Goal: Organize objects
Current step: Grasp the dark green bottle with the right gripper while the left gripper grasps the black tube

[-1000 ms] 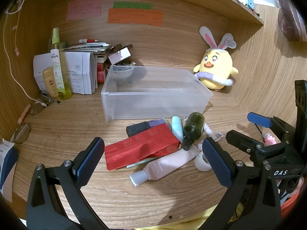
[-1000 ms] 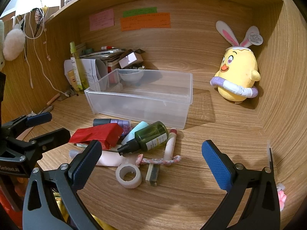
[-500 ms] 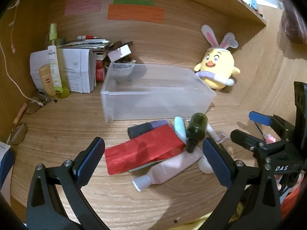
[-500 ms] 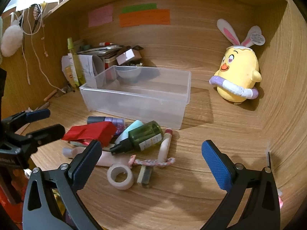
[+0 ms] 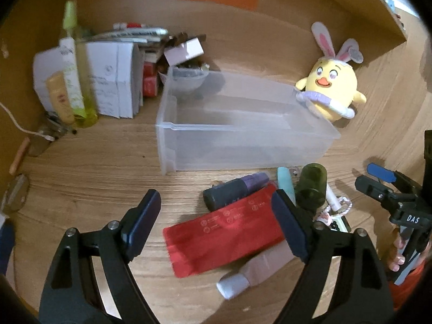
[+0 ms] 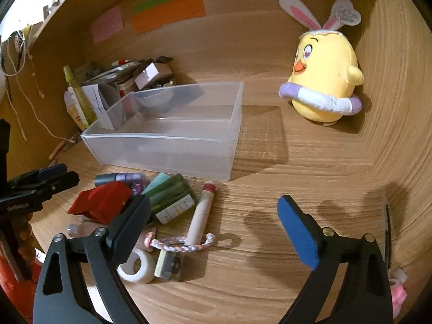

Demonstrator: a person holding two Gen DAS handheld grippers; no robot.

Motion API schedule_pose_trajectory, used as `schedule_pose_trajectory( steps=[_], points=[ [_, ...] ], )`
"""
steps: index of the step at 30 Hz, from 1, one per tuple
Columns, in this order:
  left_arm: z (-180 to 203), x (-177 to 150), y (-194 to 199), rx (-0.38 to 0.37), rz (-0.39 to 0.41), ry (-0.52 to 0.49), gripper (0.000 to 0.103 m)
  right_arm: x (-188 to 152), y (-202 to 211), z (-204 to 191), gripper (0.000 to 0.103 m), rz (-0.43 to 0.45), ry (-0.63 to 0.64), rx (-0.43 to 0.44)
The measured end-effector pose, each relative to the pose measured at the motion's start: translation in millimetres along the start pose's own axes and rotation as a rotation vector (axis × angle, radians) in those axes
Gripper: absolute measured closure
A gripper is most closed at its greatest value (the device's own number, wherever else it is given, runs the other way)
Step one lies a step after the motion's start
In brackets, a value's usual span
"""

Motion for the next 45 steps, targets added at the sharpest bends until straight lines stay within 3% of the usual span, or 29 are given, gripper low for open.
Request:
schedule_pose_trajectory(
  steps=[3, 9, 23, 26, 33, 36, 40, 45],
  points=[
    [-3.1, 2.1, -15.1, 0.009, -0.036, -0.009, 0.022, -0.8, -8.6, -1.0, 0.019, -0.034, -0.011, 0.026],
    [-9.8, 1.1, -39.1, -0.008, -0.107, -0.008, 0.027, 1.1, -16.2, -20.1, 0.019, -0.050, 0.011, 0.080],
    [-16.2, 4.3, -56.9, -0.140, -0.147, 0.051, 0.027, -1.7, -42.6, -53.5, 0.020, -0.118, 0.073, 0.105],
    [-19.7, 3.9, -59.1, -0.168, -0.150, 0.075, 0.034, -3.0, -47.1, -54.5, 0.020, -0.128, 0.074, 0.101],
    [-14.6, 3.4, -62.1, -0.186, -0.166, 0.049, 0.053, -2.7, -53.7, -55.8, 0.036, -0.129, 0.076, 0.087],
    [-13.7, 2.9, -61.1, -0.173, -0.158, 0.038, 0.056, -2.2, -55.0, -56.0, 0.047, -0.125, 0.087, 0.074],
    [-14.0, 0.5, -56.9, -0.154, -0.146, 0.036, 0.056, -2.4, -54.4, -57.7, 0.048, -0.116, 0.091, 0.070],
    [-13.1, -5.0, -46.4, -0.137, -0.130, 0.036, 0.056, -1.7, -48.5, -59.4, 0.058, -0.099, 0.103, 0.067]
  ],
)
Point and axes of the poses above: each gripper's, at about its wrist camera, not at the fingertips, and y roughly against the way its jaws point, z to its right, x to its top, the point moved 6 cm from there along -y, roughly the way its jaws point, and after that the axes turned 14 degrees about -x, right-handed, at the moved point
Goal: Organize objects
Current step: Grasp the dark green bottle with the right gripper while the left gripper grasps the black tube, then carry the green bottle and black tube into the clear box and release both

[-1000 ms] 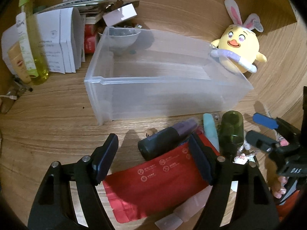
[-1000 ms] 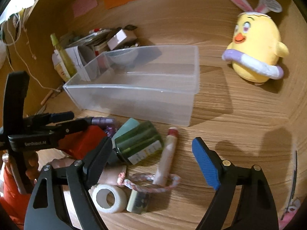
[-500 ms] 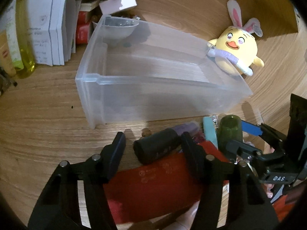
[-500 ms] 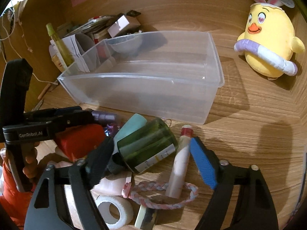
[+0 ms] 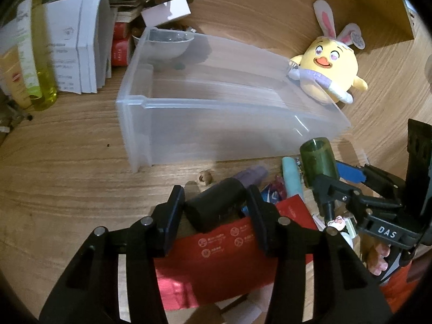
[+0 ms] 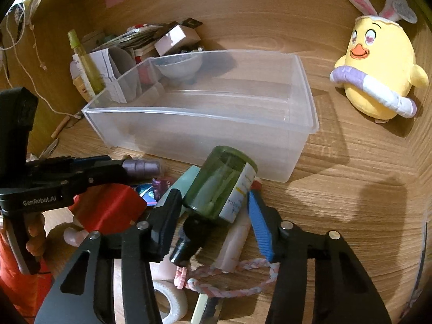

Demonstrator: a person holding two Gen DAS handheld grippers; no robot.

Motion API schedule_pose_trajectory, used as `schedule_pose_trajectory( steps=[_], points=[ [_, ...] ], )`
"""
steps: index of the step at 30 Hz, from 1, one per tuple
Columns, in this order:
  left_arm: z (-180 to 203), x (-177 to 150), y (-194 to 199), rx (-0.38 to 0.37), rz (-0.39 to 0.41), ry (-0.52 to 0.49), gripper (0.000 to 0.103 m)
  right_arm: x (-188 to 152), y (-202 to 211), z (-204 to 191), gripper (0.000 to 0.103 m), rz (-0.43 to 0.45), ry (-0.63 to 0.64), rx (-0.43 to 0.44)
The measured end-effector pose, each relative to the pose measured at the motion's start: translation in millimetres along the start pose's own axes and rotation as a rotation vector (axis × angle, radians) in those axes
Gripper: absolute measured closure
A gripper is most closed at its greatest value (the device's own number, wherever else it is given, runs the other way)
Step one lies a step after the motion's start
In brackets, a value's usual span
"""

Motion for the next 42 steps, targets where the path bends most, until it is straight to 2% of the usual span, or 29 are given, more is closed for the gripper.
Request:
schedule_pose_trajectory(
  steps=[5, 6, 8, 10, 11, 13, 19, 23, 25, 27, 28, 32, 37, 42],
  points=[
    [4.4, -5.7, 17.6, 0.022, 0.042, -0.008, 0.056, -2.5, 1.2, 0.6, 0.058, -0.010, -0.003, 0.001],
    [5.8, -6.3, 21.4, 0.025, 0.052, -0.010, 0.066, -2.3, 1.2, 0.9, 0.058, -0.014, -0.006, 0.005],
    [9.0, -6.7, 27.7, 0.007, 0.058, -0.014, 0.074, 0.0, -1.0, 1.5, 0.058, -0.023, -0.021, 0.017],
    [10.8, -6.6, 34.4, 0.012, 0.077, -0.022, 0.075, 2.1, -3.2, 0.9, 0.056, -0.030, -0.033, 0.030],
    [11.3, -6.9, 36.5, 0.022, 0.083, -0.030, 0.075, 4.1, -5.2, 0.4, 0.052, -0.037, -0.047, 0.045],
    [11.3, -7.9, 38.0, 0.033, 0.084, -0.033, 0.075, 6.7, -8.5, -0.1, 0.046, -0.040, -0.067, 0.054],
    [4.3, -16.1, 35.2, 0.028, 0.058, -0.012, 0.075, 8.2, -15.2, -1.8, 0.046, -0.038, -0.065, 0.028],
    [-2.0, -16.7, 31.2, 0.050, 0.033, -0.018, 0.073, 7.7, -16.7, -4.9, 0.049, -0.036, -0.042, 0.020],
    [-6.2, -15.0, 26.6, 0.064, 0.018, -0.019, 0.068, 8.5, -16.7, -7.2, 0.051, -0.031, -0.029, 0.011],
    [-9.7, -13.0, 21.7, 0.071, 0.005, -0.022, 0.059, 9.3, -15.9, -9.3, 0.053, -0.021, -0.015, 0.000],
    [-11.2, -11.9, 18.7, 0.074, -0.001, -0.025, 0.058, 9.9, -15.0, -10.2, 0.053, -0.017, -0.011, 0.000],
    [-15.6, -7.4, 6.4, 0.081, -0.029, -0.028, 0.058, 10.8, -8.7, -14.6, 0.064, 0.002, 0.016, -0.005],
    [-12.0, -5.6, 1.6, 0.071, -0.028, -0.052, 0.057, 4.9, -2.5, -16.6, 0.064, 0.014, 0.024, 0.003],
    [-1.0, -6.4, 11.2, 0.079, 0.015, -0.102, 0.059, 4.7, 11.7, -15.2, 0.064, 0.043, 0.020, 0.008]
  ],
)
Point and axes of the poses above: each gripper's, at about its wrist camera, not at the fingertips, and y roughly against the way its jaws point, z to its right, x to its top, the point moved 6 cm from there along -y, roughly the way its jaws point, and after that the axes turned 14 degrees about -x, right-handed, at the moved point
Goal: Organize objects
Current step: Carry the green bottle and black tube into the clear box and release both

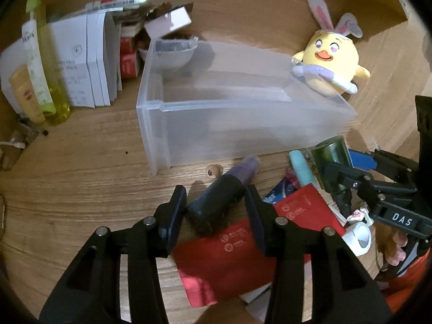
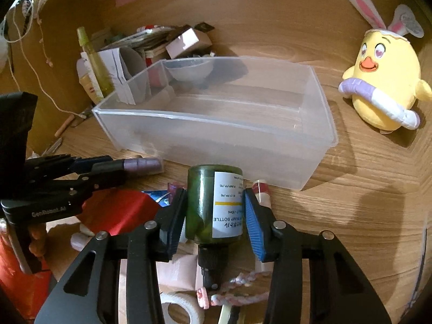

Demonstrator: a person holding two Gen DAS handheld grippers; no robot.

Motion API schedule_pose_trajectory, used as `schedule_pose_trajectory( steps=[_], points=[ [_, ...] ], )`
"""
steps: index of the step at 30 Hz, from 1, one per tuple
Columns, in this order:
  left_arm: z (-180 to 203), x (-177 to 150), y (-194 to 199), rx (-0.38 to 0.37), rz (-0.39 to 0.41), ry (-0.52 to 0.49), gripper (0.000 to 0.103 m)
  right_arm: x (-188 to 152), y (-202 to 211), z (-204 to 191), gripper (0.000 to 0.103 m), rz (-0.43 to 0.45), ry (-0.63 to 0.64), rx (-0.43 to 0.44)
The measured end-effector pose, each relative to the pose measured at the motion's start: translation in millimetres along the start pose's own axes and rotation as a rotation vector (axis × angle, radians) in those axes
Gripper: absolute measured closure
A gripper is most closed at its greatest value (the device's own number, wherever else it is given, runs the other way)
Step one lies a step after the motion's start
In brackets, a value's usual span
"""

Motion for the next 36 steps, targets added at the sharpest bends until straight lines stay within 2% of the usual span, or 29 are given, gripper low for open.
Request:
schedule_pose_trajectory(
  steps=[1, 2, 4, 7, 22, 36],
  points=[
    [1.1, 0.3, 2.6, -0.001, 0.007, -0.001, 0.060, 0.8, 3.4, 0.5, 0.064, 0.009, 0.001, 0.000],
    [3.4, 0.2, 5.8, -0.009, 0.014, -0.002, 0.068, 2.1, 7.7, 1.1, 0.064, 0.019, 0.001, -0.001],
    [8.8, 1.0, 11.6, -0.031, 0.021, -0.001, 0.072, 5.3, 16.3, 2.3, 0.064, 0.041, 0.002, -0.003],
    [16.7, 3.2, 23.2, 0.005, 0.054, -0.032, 0.077, 10.3, 26.4, 2.3, 0.064, 0.071, -0.001, -0.001],
    [46.3, 20.9, 68.7, -0.011, 0.170, -0.073, 0.078, 45.2, 70.6, 15.2, 0.064, 0.219, -0.043, 0.001],
    [60.1, 61.8, 99.8, -0.002, 0.296, -0.096, 0.078, 89.4, 71.5, 28.9, 0.064, 0.295, -0.052, -0.016]
  ],
)
Point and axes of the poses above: each gripper's, at about its wrist camera, not at the fingertips, and y roughly against the way its jaws point, z to its right, x to its top, the point moved 6 cm from there along -y, roughly the way its jaws point, and after that the axes turned 14 degrees about -x, right-handed, at the moved point
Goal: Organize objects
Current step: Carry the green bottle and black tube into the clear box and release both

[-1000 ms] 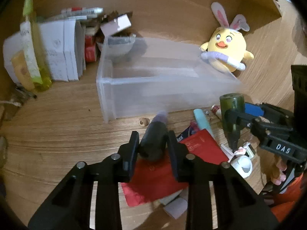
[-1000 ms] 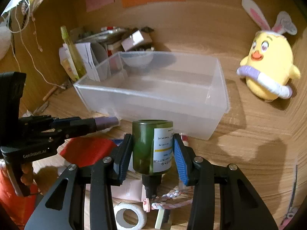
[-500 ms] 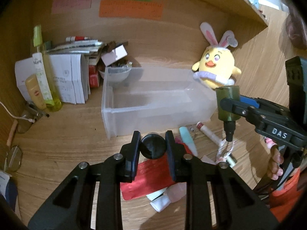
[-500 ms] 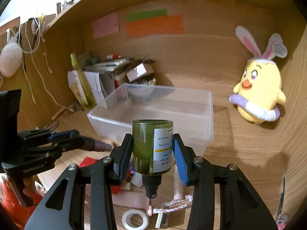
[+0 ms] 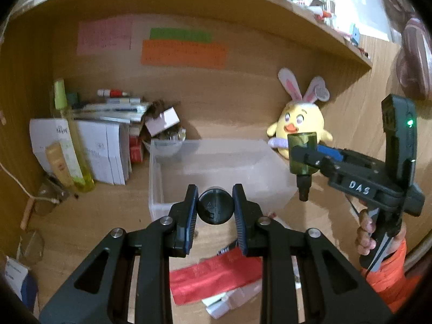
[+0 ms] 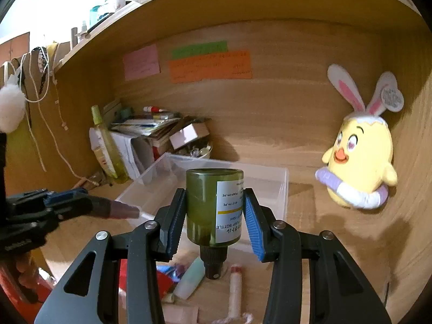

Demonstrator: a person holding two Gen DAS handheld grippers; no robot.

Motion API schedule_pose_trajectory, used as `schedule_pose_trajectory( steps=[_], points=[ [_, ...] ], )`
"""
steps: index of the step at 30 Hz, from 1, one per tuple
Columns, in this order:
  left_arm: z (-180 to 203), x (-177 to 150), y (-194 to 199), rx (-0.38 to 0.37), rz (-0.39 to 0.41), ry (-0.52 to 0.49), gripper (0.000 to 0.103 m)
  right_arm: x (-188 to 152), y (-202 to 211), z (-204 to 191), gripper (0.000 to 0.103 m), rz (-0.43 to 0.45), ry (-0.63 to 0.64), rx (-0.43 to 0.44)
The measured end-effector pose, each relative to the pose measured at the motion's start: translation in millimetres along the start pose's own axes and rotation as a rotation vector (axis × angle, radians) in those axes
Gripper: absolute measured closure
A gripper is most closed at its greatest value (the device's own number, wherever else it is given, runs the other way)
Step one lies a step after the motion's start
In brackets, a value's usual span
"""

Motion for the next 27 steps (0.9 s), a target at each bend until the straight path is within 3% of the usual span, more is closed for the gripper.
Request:
schedule_pose_trajectory(
  steps=[12, 27],
  points=[
    [-16.1, 30.1, -18.6, 0.038, 0.043, 0.011, 0.078, 21.1, -37.8, -0.1, 0.064, 0.000, 0.047, -0.046],
    [-37.5, 11.2, -90.4, -0.034, -0.098, 0.090, 0.078, -6.1, -93.4, -11.2, 0.064, -0.124, 0.158, -0.093]
  ],
)
Point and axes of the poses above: each gripper's, at about its wrist camera, not at the fingertips, and y roughly against the way its jaws point, z to its right, x to its top, the point moved 6 cm from there along -y, roughly the way its jaws point, and after that the axes turned 14 degrees about -x, right-handed, at the moved point
